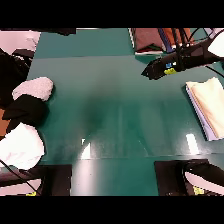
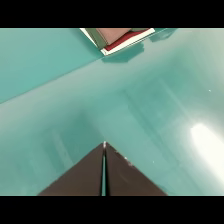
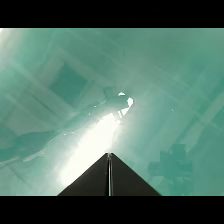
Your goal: Fold the shirts.
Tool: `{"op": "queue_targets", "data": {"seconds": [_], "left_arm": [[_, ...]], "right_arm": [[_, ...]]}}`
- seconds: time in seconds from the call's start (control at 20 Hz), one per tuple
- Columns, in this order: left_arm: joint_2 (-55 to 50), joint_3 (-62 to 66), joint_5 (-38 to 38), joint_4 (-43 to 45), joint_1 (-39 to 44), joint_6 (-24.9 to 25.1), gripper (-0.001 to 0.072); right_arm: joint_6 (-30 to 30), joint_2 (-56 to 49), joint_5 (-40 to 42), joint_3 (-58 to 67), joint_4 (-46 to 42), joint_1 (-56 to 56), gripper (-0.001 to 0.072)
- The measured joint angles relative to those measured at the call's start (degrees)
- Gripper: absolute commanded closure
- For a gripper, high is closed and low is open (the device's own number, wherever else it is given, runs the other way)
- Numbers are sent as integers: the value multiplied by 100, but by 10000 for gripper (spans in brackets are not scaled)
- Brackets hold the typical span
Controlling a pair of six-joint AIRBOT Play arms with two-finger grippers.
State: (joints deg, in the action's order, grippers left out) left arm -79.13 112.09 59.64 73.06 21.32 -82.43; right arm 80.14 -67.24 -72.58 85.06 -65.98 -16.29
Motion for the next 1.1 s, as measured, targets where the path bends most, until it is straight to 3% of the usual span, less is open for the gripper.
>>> {"op": "queue_targets", "data": {"seconds": [0.75,0.8,0.85,0.9,1.1], "left_arm": [[-4,0,-190,4,0,0,684],[-7,0,-258,103,-4,2,658],[-11,0,-271,262,-35,11,354],[-31,0,-278,546,-111,2,133],[-352,0,256,1554,-890,-376,129]], "right_arm": [[0,0,-2,0,2,-2,698],[0,0,-2,0,2,-2,698],[0,0,-2,0,2,-2,698],[0,0,-2,0,2,-2,698],[0,0,-2,0,4,-4,697]]}}
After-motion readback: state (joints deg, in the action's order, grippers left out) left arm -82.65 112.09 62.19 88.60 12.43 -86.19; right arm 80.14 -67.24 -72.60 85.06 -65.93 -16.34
